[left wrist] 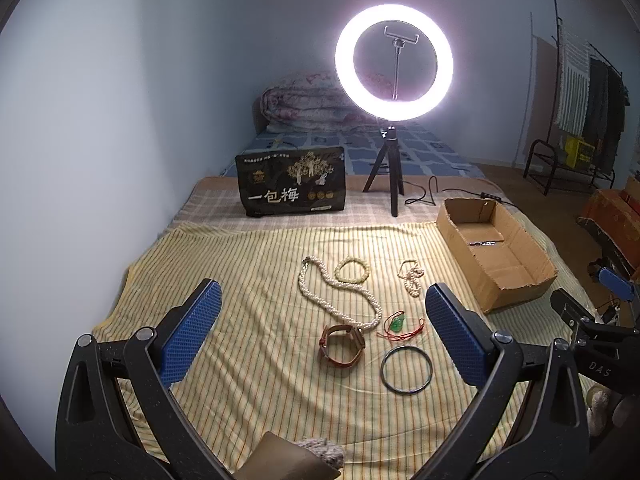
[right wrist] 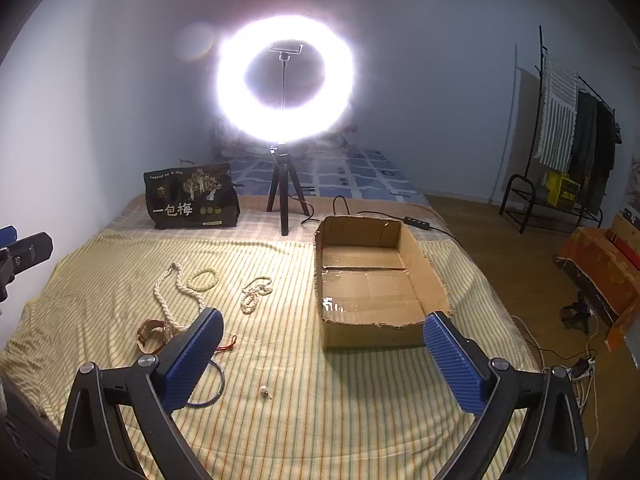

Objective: Organize jewelry
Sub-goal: 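Move both tools forward toward the jewelry on the sheet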

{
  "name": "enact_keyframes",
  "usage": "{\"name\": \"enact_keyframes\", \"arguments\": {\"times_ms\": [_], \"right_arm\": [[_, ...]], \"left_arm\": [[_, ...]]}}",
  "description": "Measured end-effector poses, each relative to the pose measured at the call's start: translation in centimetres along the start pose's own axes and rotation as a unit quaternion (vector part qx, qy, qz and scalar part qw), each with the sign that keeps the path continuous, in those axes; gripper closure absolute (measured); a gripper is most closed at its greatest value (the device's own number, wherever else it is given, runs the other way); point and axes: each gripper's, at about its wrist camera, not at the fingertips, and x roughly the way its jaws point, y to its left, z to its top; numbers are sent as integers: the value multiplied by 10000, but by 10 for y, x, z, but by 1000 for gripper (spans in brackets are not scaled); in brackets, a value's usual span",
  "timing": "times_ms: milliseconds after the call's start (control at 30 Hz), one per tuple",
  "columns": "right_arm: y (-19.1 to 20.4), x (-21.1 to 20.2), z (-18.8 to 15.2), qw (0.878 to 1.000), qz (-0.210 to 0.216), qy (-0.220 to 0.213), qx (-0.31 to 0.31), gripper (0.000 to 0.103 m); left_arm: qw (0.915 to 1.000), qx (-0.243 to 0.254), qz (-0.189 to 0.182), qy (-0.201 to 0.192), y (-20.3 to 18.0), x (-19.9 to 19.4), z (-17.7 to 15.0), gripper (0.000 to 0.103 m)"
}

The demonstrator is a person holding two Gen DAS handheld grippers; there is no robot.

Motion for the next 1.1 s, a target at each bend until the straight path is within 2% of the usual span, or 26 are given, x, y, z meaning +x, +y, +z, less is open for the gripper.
{"name": "enact_keyframes", "arguments": {"times_ms": [267, 400, 467, 600, 667, 800, 967, 1100], "right_arm": [[7, 9, -2, 9999, -11, 105, -59, 7], [12, 20, -6, 9996, 7, 209, -212, 8], [12, 27, -9, 9992, 99, 287, -247, 16], [8, 43, -15, 9978, 429, 485, -113, 18], [7, 51, -17, 9966, 526, 629, -117, 21], [13, 64, -23, 9925, 787, 910, -229, 27], [27, 85, -37, 9791, 1362, 1472, -351, 40], [44, 100, -50, 9669, 1680, 1827, -598, 49]], "left_arm": [[9996, -133, 81, 244, 19, 19, -2, 0], [9979, -340, -3, 544, 37, 36, -1, 0], [9967, -479, -78, 658, 47, 44, 1, 0], [9954, -639, 20, 710, 63, 56, 2, 0], [9942, -703, 18, 816, 68, 65, 1, 5], [9873, -870, -237, 1305, 75, 91, -7, 19], [9705, -1001, -641, 2100, 66, 127, -30, 36], [9595, -1058, -705, 2513, 59, 146, -49, 48]]}}
